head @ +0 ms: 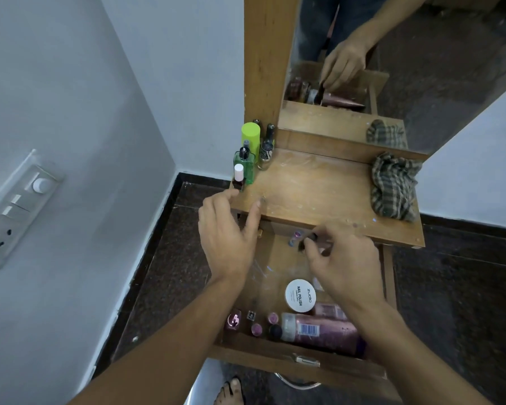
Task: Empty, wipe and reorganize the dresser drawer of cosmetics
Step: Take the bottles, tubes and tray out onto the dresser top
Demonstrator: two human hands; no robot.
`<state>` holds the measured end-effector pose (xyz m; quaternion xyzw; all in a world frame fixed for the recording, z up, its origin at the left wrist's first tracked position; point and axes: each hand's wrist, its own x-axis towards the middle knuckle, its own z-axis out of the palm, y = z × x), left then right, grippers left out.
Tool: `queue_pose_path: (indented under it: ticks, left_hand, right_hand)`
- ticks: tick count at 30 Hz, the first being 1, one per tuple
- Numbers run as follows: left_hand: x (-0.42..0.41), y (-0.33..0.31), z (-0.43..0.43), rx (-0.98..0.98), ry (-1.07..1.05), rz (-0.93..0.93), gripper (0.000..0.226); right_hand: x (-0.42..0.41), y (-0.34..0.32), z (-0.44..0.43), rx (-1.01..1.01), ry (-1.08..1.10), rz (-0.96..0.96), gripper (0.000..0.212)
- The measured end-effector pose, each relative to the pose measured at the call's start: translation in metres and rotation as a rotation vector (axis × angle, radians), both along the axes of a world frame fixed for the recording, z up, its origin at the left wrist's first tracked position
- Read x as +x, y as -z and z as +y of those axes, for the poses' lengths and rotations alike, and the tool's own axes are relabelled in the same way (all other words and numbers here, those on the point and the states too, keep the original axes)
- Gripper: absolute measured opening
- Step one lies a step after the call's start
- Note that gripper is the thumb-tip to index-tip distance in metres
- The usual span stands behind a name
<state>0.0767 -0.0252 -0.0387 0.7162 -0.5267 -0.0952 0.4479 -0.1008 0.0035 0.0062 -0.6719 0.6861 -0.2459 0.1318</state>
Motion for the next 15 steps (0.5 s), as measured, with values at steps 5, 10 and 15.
queue_pose_path:
  ticks: [5, 10, 15]
  left_hand:
    - [-0.019, -0.011, -0.006, 0.041, 0.086, 0.003, 0.020]
    - [-0.028, -0.015, -0.019, 0.120, 0.088, -0.018, 0.027]
    - [-0.026, -0.014, -0.027, 0.207, 0.062, -0.056, 0.033]
  right_hand:
    - [0.027, -0.049, -0.050, -0.106, 0.007, -0.184, 0.006]
    - [0.054, -0.051, -0.101, -0.091, 0.050, -0.193, 0.004]
    - [0.069, -0.041, -0.123, -0.068, 0.032, -0.161, 0.013]
